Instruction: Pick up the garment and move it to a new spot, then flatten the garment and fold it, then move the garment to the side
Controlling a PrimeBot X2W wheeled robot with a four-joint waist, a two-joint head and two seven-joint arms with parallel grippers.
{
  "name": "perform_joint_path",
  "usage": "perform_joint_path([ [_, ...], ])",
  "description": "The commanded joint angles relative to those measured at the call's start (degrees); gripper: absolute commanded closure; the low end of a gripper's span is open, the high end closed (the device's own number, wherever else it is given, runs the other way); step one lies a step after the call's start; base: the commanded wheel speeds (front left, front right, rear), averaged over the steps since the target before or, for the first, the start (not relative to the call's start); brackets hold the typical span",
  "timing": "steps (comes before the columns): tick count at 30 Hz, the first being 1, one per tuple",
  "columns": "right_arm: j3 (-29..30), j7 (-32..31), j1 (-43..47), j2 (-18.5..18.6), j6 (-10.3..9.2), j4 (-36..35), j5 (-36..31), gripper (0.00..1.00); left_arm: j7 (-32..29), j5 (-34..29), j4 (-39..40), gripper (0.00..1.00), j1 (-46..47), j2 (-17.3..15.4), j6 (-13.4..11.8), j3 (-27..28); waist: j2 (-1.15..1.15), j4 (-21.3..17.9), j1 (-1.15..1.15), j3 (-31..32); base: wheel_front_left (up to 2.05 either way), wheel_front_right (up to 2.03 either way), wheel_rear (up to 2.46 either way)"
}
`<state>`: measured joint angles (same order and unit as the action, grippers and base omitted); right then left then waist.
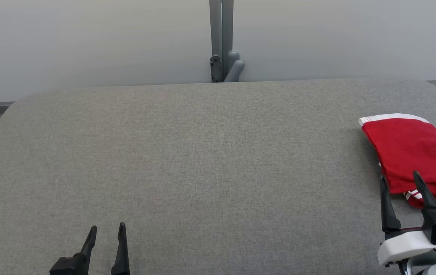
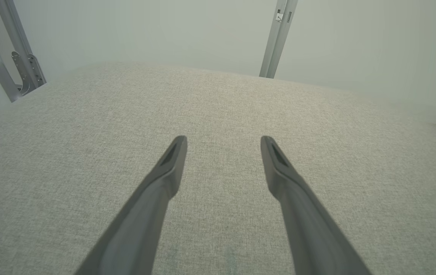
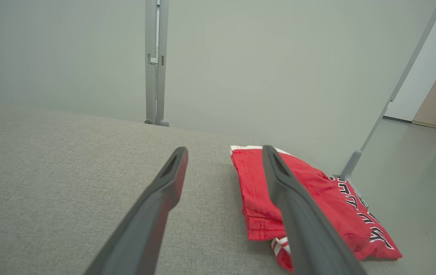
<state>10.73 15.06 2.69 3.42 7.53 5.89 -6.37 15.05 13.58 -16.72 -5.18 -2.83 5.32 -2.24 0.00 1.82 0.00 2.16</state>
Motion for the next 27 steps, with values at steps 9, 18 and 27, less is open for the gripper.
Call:
perform_joint_path([
  [9,-0.02,-0.01,-1.17,-0.24,0.01,0.64,-0.88,0.00,-0.01,-0.20,-0.87,0.00,0.20,0.00,0.23,-0.32,0.00,0.67,0.00,0.28,0.00,0.00,0.00],
  [18,-0.28,0.00,-1.61,0.14,0.00,0.59,-0.85,0.00,0.01,-0.10,-0.64,0.00,0.75,-0.02,-0.08,-0.63,0.00,0.60,0.00,0.01,0.00,0.00,0.00],
  [27,0.41,-2.16,-0.49,-1.38,0.02,5.36,4.41,1.00,-1.55,4.47,-3.97,1.00,-0.54,0.20,0.27,-0.40,0.00,0.52,0.00,-0.08,0.00,0.00,0.00],
])
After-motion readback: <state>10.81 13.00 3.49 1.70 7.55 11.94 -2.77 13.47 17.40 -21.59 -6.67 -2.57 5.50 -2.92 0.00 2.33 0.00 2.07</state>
